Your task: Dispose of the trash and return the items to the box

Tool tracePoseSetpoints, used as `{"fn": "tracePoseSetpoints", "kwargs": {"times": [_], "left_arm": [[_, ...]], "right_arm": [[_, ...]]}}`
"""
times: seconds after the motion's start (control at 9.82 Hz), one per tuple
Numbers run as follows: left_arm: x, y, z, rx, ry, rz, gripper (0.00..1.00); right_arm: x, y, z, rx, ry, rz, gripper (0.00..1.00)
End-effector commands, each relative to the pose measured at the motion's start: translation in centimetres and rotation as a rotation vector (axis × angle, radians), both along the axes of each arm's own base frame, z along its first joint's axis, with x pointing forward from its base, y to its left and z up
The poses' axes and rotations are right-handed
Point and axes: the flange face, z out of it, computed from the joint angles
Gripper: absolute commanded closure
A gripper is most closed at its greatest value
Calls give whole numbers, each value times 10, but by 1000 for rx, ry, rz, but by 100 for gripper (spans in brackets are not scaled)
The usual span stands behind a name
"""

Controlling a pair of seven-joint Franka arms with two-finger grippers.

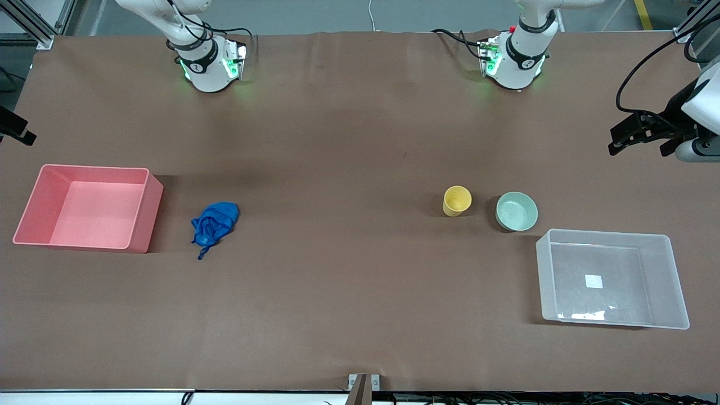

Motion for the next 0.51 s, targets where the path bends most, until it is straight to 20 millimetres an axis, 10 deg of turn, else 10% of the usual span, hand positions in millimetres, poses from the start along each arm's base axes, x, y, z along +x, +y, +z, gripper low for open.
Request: {"fn": "tracePoseSetpoints", "kwargs": {"times": [0.0,0.41], "left_arm": [[-3,-4,-13,-11,40,3,0],[1,-1,-18,0,44,17,0]], "right_arm": [[-6,2,3,6,-4,-7,0],[-6,2,3,7,-2,-5,0]]}}
